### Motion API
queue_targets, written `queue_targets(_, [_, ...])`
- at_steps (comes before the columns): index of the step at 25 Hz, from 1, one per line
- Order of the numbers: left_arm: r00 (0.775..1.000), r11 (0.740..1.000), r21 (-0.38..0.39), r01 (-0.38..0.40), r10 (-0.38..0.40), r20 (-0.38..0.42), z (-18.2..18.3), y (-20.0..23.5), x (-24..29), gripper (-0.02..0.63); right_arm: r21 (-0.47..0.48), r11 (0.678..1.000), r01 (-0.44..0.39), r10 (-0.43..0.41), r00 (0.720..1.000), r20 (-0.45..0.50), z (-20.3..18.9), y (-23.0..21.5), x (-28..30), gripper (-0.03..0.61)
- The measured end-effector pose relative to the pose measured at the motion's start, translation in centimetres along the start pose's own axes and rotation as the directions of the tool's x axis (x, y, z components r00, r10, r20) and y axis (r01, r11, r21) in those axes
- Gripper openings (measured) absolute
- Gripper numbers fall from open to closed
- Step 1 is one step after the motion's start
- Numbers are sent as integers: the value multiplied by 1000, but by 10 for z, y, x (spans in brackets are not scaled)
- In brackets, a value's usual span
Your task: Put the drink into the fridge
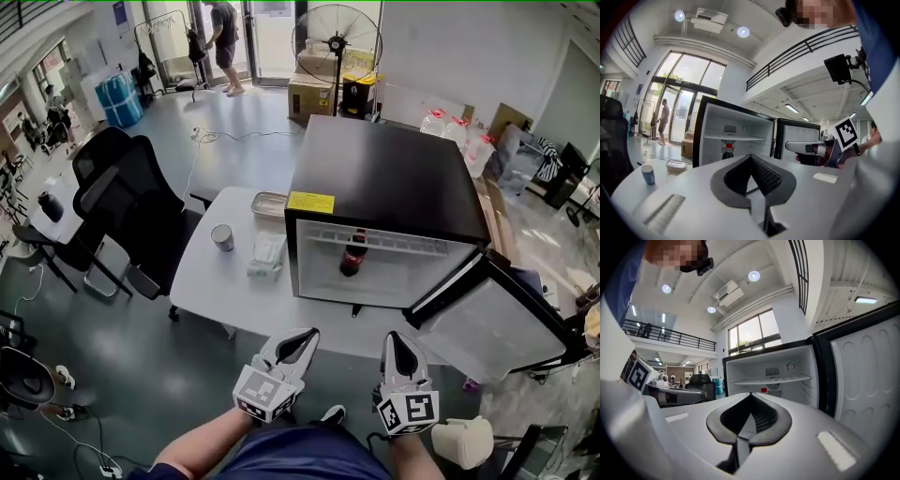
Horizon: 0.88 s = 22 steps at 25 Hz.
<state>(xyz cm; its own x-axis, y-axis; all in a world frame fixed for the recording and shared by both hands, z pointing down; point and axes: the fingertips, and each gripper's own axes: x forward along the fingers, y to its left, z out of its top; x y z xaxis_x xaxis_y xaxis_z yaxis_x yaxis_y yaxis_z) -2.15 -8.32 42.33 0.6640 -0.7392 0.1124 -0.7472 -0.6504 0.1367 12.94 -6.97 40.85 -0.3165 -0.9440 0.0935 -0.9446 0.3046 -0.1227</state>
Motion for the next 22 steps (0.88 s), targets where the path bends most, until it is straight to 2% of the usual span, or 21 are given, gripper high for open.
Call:
queue_targets(7, [998,999,37,-15,13,58,21,6,4,5,-13,1000,-9,10,998,66,19,2,11,5])
queue_targets(13, [999,999,46,-4,2,38,20,-4,4,5,-24,1000,14,-12,999,53,22,0,2,5])
queue_targets(22, [996,997,68,-32,25,89,31,2,3,5,-44,999,16,-14,999,48,22,3,-1,5])
